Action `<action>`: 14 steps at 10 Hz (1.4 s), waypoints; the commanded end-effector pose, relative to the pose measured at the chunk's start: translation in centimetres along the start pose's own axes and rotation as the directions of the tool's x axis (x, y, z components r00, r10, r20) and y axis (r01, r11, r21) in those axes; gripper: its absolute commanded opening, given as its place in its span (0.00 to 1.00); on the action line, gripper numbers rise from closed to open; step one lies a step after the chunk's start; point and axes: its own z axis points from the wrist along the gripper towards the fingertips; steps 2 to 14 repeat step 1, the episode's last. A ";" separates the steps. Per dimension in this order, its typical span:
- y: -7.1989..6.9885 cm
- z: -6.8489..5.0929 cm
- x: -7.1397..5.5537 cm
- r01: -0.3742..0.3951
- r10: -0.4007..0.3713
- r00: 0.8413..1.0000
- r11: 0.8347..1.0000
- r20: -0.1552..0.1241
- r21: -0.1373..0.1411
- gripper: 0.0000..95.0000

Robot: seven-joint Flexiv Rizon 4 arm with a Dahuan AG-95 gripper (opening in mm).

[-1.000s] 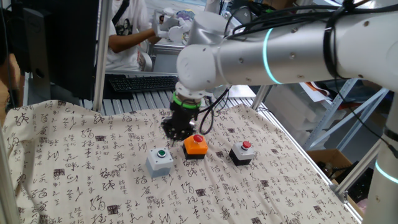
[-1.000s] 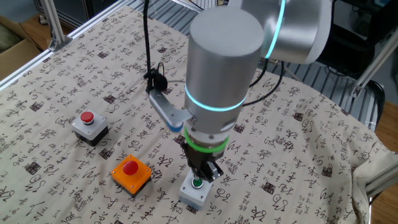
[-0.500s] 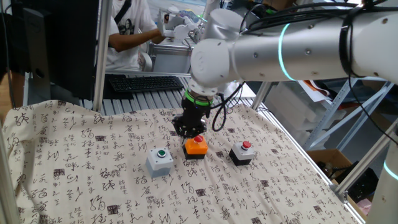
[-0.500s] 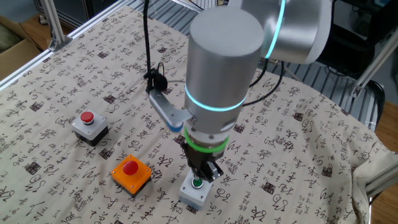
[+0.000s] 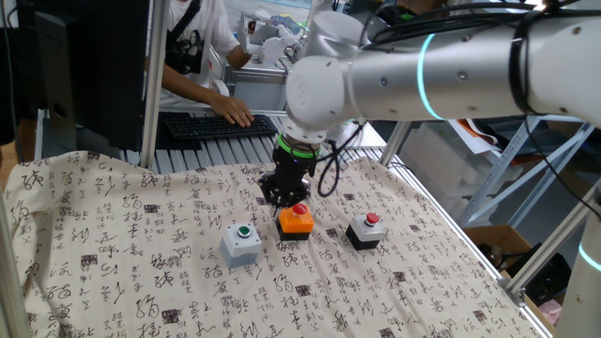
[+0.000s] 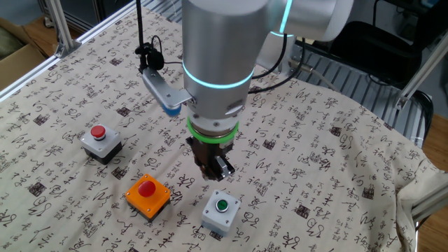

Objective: Press three buttons from left to right in sequence

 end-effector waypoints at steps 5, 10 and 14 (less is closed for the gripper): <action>0.2 0.0 -0.2 0.000 0.000 1.000 1.000 -0.005 0.001 0.00; 0.2 0.0 -0.2 0.000 0.000 1.000 1.000 -0.005 0.001 0.00; 0.2 0.0 -0.2 0.000 0.000 1.000 1.000 -0.005 0.001 0.00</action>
